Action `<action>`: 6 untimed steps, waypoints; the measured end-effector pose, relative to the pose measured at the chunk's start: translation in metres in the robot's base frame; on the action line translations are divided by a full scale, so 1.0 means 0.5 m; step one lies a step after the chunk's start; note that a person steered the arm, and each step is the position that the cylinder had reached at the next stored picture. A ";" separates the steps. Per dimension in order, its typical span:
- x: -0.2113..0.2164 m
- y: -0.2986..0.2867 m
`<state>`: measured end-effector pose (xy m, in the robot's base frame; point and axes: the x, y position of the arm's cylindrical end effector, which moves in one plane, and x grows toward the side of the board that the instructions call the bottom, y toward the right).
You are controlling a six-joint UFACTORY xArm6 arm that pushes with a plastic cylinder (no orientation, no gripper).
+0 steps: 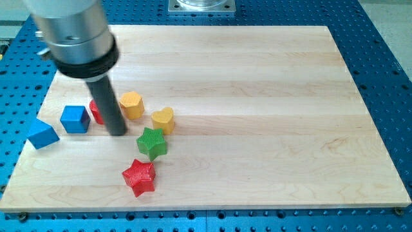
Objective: Place your arm at the top right of the green star
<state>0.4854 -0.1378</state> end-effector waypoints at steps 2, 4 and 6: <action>-0.086 0.150; 0.045 0.283; 0.024 0.201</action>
